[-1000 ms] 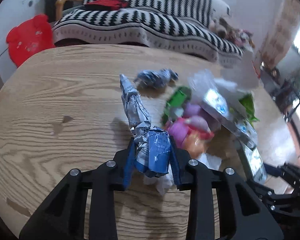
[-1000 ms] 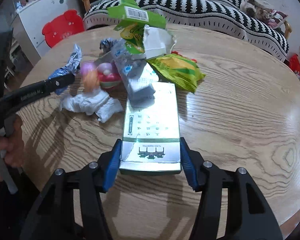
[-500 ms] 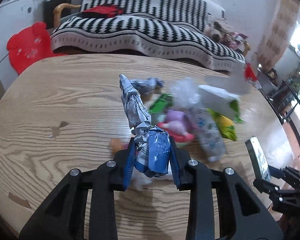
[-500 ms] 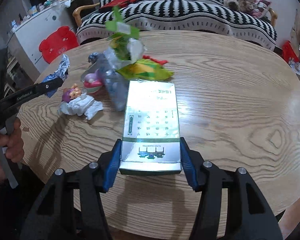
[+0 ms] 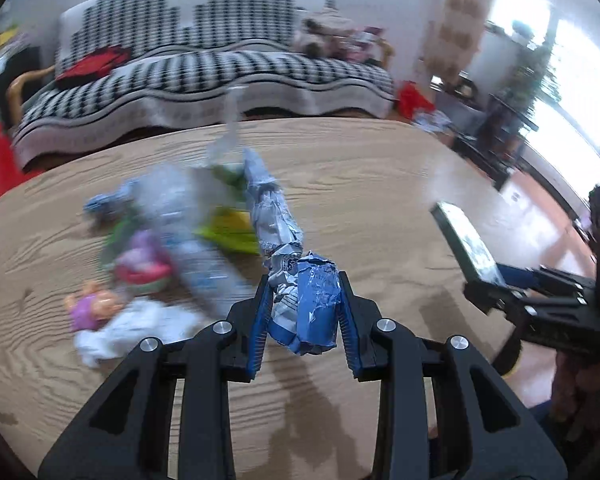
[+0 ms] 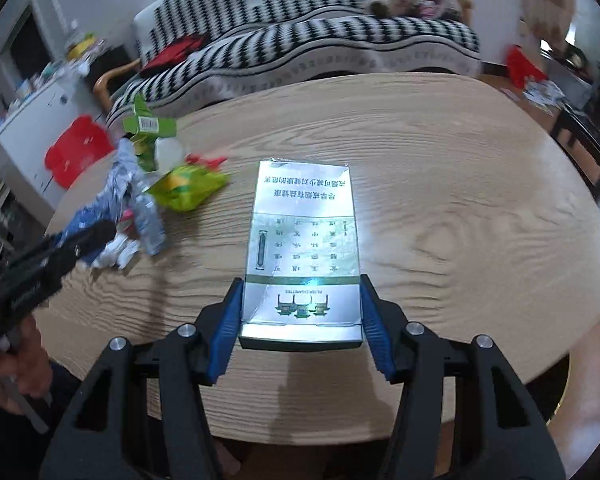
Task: Collect trash
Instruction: 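Carry the white box and blue wrapper over the black bin with both tools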
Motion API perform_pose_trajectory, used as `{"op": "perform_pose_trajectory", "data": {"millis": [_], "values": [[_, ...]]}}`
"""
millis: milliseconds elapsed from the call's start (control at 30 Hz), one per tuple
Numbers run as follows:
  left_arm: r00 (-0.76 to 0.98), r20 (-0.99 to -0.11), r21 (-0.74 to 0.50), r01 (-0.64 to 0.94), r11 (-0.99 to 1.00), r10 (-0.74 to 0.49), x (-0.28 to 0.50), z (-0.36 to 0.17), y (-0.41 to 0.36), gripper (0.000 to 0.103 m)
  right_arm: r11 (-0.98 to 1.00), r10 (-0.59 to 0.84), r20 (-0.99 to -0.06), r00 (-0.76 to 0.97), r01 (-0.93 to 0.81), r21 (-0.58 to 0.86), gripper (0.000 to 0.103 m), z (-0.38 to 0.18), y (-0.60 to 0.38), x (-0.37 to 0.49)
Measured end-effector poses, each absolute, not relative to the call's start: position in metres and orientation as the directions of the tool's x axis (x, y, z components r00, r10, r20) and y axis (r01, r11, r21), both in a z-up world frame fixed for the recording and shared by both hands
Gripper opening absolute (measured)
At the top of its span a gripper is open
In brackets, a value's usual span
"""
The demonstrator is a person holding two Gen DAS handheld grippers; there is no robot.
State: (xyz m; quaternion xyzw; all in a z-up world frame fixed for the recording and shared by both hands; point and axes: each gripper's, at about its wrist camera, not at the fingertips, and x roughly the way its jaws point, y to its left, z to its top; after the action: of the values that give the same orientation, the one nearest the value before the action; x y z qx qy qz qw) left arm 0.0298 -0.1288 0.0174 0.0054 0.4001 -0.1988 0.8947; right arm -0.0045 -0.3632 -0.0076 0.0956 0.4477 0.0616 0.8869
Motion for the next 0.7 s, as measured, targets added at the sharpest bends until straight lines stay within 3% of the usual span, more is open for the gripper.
{"op": "perform_pose_trajectory", "data": {"millis": [700], "values": [[0.312,-0.715,-0.213,0.755,0.62,-0.625,-0.046,-0.008,-0.364,0.031,0.807,-0.047,-0.756,0.653,0.471,0.357,0.055,-0.021,-0.618,-0.124]]}}
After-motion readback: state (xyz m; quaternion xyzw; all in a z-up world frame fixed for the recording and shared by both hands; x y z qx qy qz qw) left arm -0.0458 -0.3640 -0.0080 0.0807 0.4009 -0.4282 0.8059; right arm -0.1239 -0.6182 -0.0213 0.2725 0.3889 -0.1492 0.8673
